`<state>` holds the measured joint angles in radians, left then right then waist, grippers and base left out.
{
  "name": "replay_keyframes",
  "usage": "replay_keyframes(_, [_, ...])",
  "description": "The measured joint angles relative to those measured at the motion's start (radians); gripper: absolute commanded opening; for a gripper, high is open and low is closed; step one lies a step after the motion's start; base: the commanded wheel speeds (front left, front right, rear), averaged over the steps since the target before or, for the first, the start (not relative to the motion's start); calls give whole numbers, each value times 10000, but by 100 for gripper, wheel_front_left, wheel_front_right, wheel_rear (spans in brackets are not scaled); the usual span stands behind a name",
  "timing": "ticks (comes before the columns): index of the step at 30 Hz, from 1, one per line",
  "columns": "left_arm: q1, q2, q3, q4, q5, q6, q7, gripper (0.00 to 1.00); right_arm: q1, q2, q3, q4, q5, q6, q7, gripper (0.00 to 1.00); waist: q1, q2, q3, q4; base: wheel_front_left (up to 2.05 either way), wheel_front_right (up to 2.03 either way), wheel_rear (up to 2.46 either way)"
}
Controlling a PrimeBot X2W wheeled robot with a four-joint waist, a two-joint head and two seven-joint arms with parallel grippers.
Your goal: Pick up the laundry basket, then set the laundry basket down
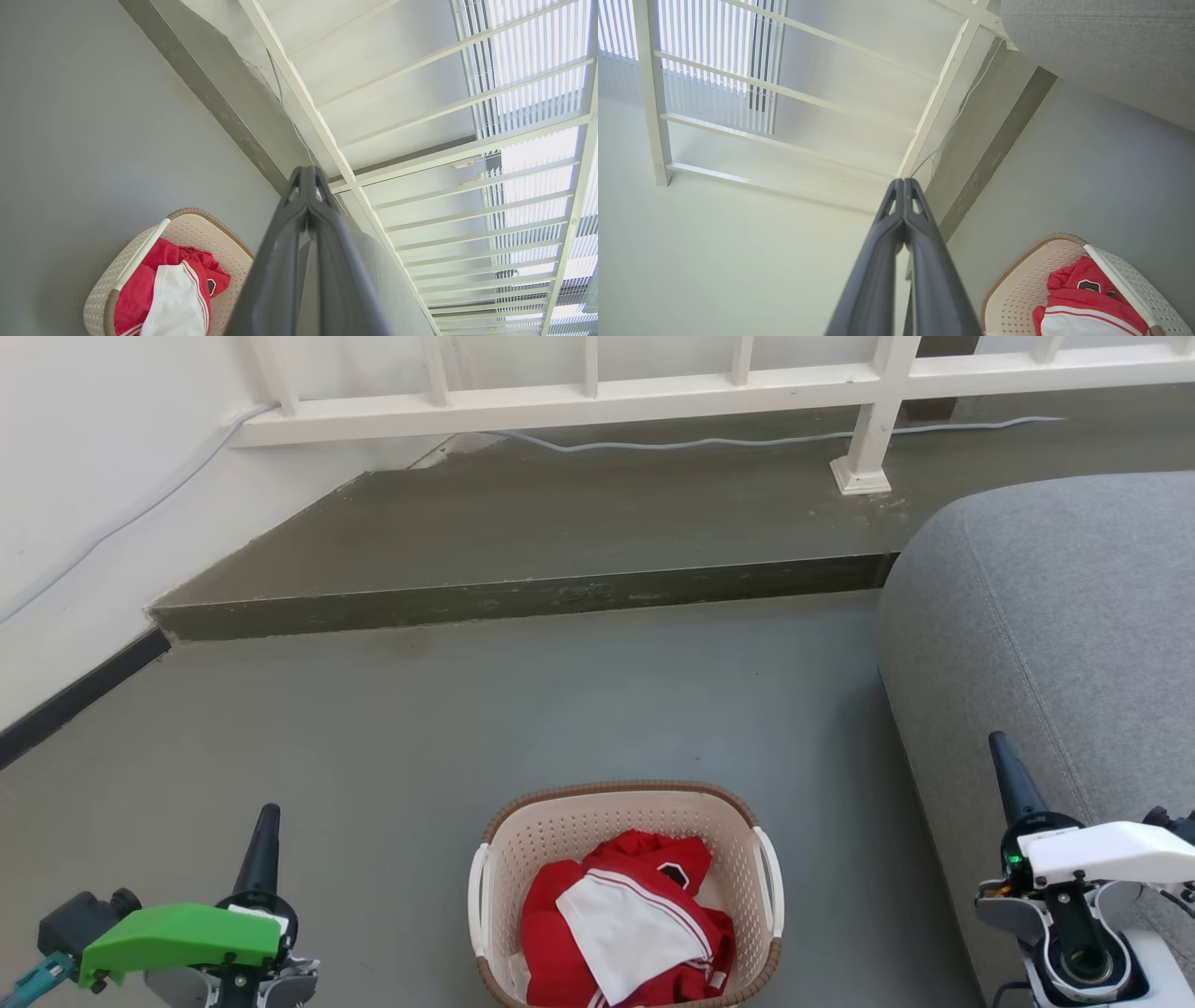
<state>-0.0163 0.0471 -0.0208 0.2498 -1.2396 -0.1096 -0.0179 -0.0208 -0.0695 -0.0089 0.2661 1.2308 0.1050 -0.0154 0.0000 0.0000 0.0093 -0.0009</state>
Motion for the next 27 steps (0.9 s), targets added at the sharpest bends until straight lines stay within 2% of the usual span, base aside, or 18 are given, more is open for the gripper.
replay_keyframes(27, [-293, 36, 552, 240, -3453, -98, 886, 0, -337, 88, -884, 79, 3476, 94, 934, 0, 0, 0, -60, 8, 0, 0, 0])
